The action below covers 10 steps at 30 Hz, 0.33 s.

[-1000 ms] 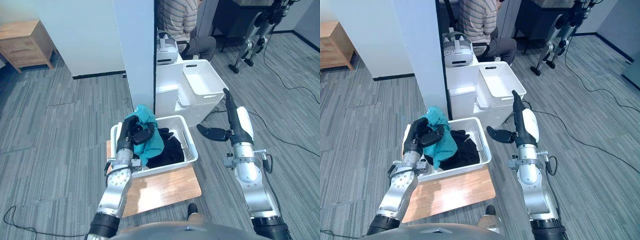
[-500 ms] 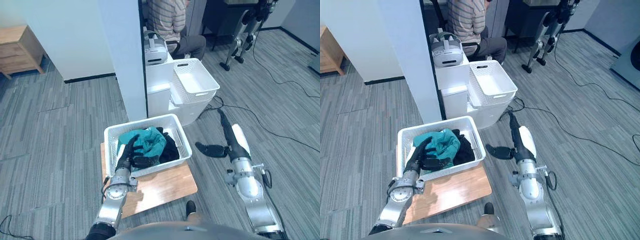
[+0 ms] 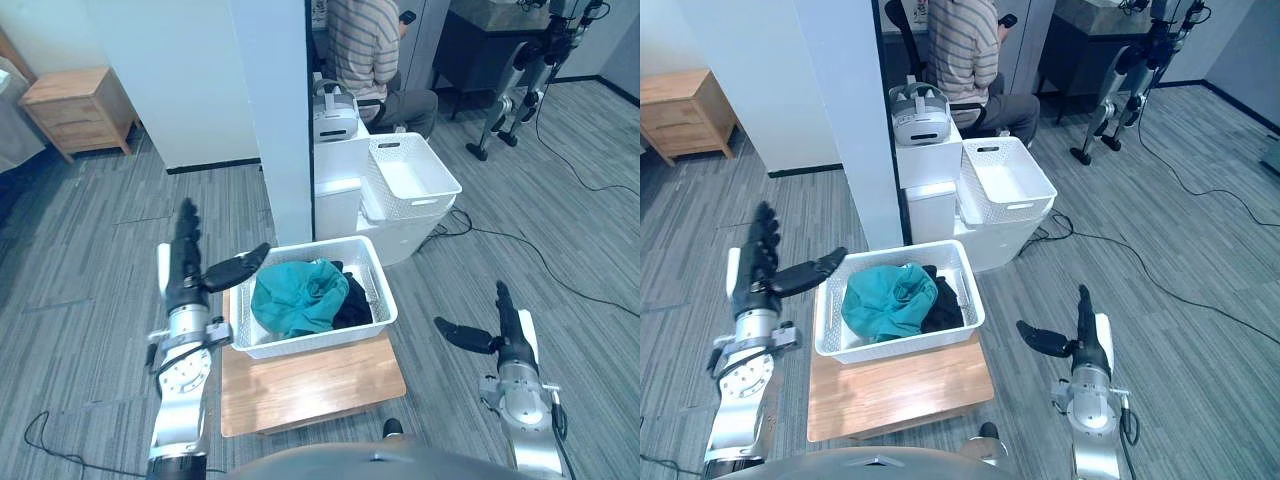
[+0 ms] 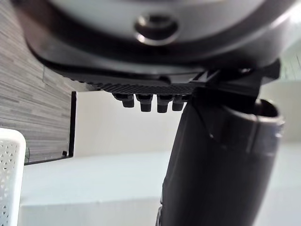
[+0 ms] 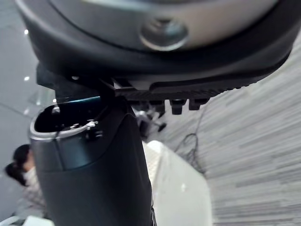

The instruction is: Tidy up the quilt and then pick up the clothes from the bed and put them into the laundry hamper

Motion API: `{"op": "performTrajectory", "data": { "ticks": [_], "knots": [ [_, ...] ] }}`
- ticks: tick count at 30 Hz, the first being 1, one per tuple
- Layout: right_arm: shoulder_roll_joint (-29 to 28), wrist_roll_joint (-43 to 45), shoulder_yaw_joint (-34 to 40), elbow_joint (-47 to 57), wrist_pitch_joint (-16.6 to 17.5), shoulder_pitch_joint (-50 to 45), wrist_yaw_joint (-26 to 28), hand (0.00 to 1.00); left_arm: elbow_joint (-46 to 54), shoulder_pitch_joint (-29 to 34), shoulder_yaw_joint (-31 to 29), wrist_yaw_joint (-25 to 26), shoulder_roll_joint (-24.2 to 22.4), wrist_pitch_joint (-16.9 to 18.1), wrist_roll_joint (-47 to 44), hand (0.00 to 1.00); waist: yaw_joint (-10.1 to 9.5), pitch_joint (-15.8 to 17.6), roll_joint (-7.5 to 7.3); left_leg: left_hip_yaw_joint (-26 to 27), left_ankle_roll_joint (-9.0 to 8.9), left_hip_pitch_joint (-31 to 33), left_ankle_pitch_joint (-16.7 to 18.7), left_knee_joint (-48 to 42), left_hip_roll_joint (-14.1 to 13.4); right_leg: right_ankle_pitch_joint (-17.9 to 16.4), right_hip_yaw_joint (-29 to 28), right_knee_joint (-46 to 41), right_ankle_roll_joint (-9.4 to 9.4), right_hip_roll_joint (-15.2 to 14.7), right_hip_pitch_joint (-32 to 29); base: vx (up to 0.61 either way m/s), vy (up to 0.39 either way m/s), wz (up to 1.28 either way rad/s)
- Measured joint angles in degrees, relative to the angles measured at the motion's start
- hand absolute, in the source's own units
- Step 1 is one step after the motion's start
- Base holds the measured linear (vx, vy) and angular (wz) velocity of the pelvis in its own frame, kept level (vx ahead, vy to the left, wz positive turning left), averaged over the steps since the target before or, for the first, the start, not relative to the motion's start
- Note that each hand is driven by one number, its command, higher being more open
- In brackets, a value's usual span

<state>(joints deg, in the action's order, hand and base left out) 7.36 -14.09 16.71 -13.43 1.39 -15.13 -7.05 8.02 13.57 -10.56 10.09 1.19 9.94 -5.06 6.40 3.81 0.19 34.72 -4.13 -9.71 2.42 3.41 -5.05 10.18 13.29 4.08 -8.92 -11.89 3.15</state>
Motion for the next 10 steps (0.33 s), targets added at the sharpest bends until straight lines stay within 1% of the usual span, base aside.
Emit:
{"op": "performTrajectory", "data": {
  "ticks": [1, 2, 3, 4, 5, 6, 7, 8, 9, 10],
  "knots": [
    [-0.9, 0.0, 1.5, -2.1, -0.7, -0.2, -0.4, 1.0, -1.5, 1.4, -2.1, 0.1, -1.3, 0.3, -1.9, 1.0, -0.06, 0.0, 0.03, -0.5, 0.01, 0.0, -0.4, 0.5, 0.0, 0.0, 0.6, 0.0, 0.01, 0.0, 0.2, -0.05, -0.032, 0.17],
    [-1.5, 0.0, 2.6, -4.5, -1.5, -0.3, -0.9, 1.0, -5.1, 2.7, -4.2, 0.1, -2.3, 0.4, -3.9, 1.0, -0.19, 0.2, 0.09, -0.7, 0.04, -0.7, -1.0, 1.4, 0.2, -0.1, 0.7, 0.0, 0.04, 0.1, 0.7, -0.06, -0.035, 0.16],
    [-1.7, 0.0, 2.8, -5.7, -2.0, -0.4, -0.9, 1.0, -7.7, 2.8, -5.2, -0.1, -2.5, 0.3, -5.4, 1.0, -0.28, 0.2, 0.09, -0.8, 0.07, -1.0, -1.0, 1.6, 0.2, -0.2, 0.8, 0.0, 0.07, 0.1, 1.0, -0.06, -0.023, 0.1],
    [-2.1, 0.0, 3.1, -7.9, -2.8, -0.7, -0.9, 1.0, -13.9, 3.5, -6.9, -0.4, -2.7, -0.4, -9.0, 1.0, -0.68, 0.2, 0.1, -0.8, 0.15, -1.5, -0.9, 1.7, 0.2, -0.5, 0.9, 0.0, 0.12, 0.0, 1.5, -0.06, -0.021, 0.02],
    [-3.2, 0.0, 3.1, -9.5, -3.6, -1.4, -0.9, 1.0, -20.2, 4.2, -8.7, -0.5, -2.9, -1.8, -10.8, 1.0, -1.22, 0.3, -0.14, -0.6, -0.24, -2.0, -0.4, 1.7, 0.3, -1.3, 0.9, -0.1, 0.02, -0.1, 2.0, -0.07, -0.022, -0.01],
    [-3.8, 0.0, 3.0, -10.2, -3.9, -1.8, -0.9, 1.0, -23.4, 4.5, -9.9, -0.5, -3.0, -2.6, -11.0, 1.0, -1.47, 0.2, -0.37, -0.5, -0.27, -2.1, -0.4, 1.7, 0.3, -2.0, 1.0, -0.3, 0.17, -0.2, 2.1, -0.05, -0.037, -0.02],
    [-5.2, -0.1, 2.8, -13.0, -4.0, -2.0, -0.9, 1.0, -30.5, 5.2, -12.2, -0.5, -3.2, -3.8, -11.0, 1.0, -1.67, 0.4, -1.13, -0.4, -0.43, -2.6, -0.3, 1.7, 0.3, -3.9, 1.5, -1.2, 0.64, -0.4, 2.2, -0.05, -0.071, 0.01],
    [-6.4, -0.1, 2.8, -16.5, -4.5, -2.0, -0.9, 1.0, -38.5, 5.3, -14.6, -0.5, -3.2, -5.0, -10.5, 1.0, -1.78, 0.3, -1.49, -0.4, -0.66, -2.8, -0.4, 1.7, 0.1, -5.3, 2.1, -1.6, 0.59, -0.6, 2.4, -0.04, -0.075, 0.05],
    [-6.8, -0.1, 2.8, -18.5, -4.6, -1.9, -0.9, 1.0, -42.7, 5.3, -15.4, -0.5, -3.1, -5.8, -10.2, 1.0, -1.95, 0.3, -1.56, -0.4, -0.78, -2.9, -0.5, 1.7, 0.0, -5.9, 2.3, -2.0, 0.85, -0.6, 2.4, -0.02, -0.078, 0.11],
    [-7.4, -0.1, 3.0, -23.5, -4.7, -1.7, -1.0, 1.0, -51.8, 5.3, -17.3, -0.7, -3.1, -7.0, -10.2, 1.0, -2.37, 0.2, -1.78, -0.5, -1.1, -2.9, -0.7, 1.7, -0.3, -6.7, 2.7, -2.5, 0.92, -0.4, 2.4, 0.0, -0.034, 0.09]
  ]
}}
